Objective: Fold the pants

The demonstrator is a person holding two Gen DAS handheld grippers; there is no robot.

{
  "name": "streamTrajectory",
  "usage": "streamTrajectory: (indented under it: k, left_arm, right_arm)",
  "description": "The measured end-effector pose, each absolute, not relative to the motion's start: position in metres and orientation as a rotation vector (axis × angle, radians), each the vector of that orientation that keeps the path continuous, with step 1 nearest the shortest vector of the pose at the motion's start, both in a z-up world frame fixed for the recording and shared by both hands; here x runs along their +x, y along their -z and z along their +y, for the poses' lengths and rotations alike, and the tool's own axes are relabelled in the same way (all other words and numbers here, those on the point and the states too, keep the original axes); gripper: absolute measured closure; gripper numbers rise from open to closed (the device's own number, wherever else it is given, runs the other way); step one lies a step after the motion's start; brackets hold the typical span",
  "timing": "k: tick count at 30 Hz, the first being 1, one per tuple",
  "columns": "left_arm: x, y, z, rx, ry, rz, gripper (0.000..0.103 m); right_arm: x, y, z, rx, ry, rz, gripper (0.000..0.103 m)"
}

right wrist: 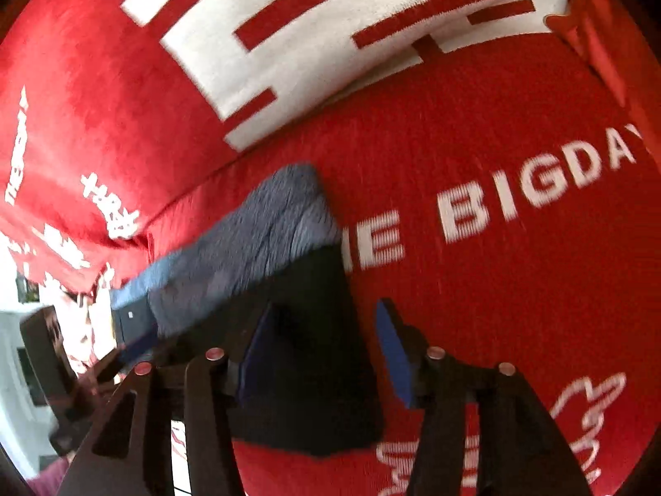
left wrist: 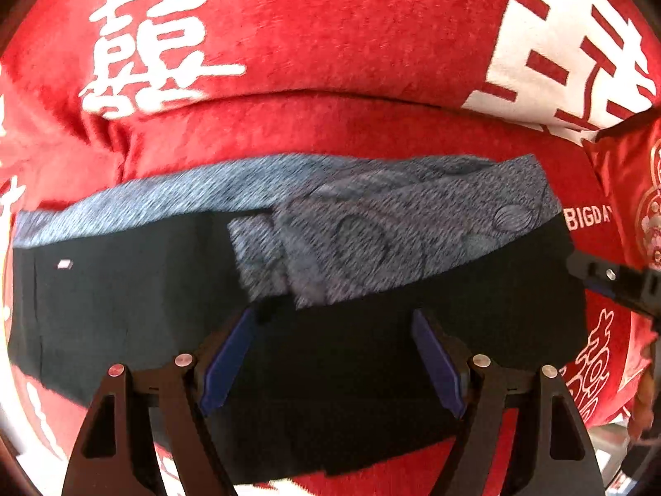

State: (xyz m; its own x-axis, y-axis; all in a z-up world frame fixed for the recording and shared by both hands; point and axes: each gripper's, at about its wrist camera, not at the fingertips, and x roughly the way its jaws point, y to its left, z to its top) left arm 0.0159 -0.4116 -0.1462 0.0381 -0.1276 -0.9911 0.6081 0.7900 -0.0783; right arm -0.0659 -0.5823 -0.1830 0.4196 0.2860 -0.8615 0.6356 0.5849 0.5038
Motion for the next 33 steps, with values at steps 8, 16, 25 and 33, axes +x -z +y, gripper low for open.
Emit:
streamTrajectory:
  k: [8,16,25,33]
  left_arm:
    - [0.010,0.135,-0.385,0.405,0.474,1.459,0.024]
    - [0.008,0.127,-0.378,0.367,0.437,1.453,0.011]
    - [0.014,0.133,-0.361,0.348,0.483,1.473,0.000]
    - [0.025,0.129,-0.306,0.341,0.483,1.486,0.000]
  right_arm:
    - [-0.077,0.148,-0.546,0.828,0.275,1.155,0.039]
    - [-0.058,0.148,-0.521,0.752,0.203,1.221,0.026]
    - [-0.056,0.142,-0.498,0.718,0.257,1.234,0.025]
    - [-0.040,0.135,-0.445,0.689,0.267,1.271,0.024]
